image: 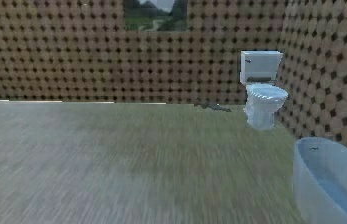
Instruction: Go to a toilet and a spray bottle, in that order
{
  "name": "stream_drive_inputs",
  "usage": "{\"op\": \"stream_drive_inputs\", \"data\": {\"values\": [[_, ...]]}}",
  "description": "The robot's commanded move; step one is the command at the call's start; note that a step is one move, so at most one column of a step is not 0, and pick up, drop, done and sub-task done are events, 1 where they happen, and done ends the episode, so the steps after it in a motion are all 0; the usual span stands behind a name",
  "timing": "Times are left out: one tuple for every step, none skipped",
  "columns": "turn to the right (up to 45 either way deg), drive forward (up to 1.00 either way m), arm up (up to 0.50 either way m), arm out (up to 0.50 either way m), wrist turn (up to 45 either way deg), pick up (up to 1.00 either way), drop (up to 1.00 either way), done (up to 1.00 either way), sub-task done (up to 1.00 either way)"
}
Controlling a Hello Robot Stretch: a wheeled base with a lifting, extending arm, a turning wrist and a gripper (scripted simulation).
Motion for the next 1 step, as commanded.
{"op": "stream_drive_inputs", "data": {"values": [[15.0,0.0,0.0,0.0,0.0,0.0,0.0,0.0,0.0]]}}
